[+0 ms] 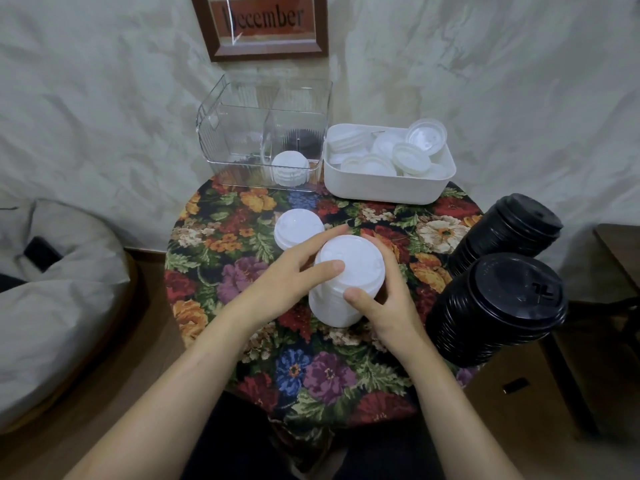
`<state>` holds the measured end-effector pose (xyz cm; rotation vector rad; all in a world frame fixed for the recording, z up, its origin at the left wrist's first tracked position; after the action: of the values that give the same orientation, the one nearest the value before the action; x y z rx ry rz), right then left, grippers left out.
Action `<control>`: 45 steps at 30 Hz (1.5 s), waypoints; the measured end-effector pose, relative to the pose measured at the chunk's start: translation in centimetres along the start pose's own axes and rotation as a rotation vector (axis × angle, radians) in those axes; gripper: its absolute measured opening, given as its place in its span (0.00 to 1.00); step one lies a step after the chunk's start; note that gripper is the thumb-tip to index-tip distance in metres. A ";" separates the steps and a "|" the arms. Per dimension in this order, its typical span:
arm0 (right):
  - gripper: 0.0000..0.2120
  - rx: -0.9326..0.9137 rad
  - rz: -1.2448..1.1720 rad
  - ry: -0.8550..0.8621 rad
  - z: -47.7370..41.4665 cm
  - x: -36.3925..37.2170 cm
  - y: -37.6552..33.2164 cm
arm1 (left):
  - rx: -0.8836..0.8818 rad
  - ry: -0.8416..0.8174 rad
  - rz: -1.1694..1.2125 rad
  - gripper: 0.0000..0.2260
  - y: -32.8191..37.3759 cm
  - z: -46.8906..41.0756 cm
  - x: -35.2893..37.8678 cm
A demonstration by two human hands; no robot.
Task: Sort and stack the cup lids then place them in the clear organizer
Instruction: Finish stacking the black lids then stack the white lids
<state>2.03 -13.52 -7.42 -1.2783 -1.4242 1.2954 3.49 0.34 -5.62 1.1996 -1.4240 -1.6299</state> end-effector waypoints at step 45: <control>0.46 0.004 -0.003 -0.007 -0.2 0.4 0.5 | -0.003 0.104 -0.484 0.34 1.4 0.9 -0.7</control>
<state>2.21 -13.11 -7.89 -1.2699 -1.4275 1.3019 2.80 1.07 -4.08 1.6966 -1.1190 -1.8450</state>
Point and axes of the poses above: each hand's wrist, its own z-axis away from the middle knuckle, its own x-axis out of the palm, y = z × x, the point moved 10 cm from there along -z, towards the middle knuckle
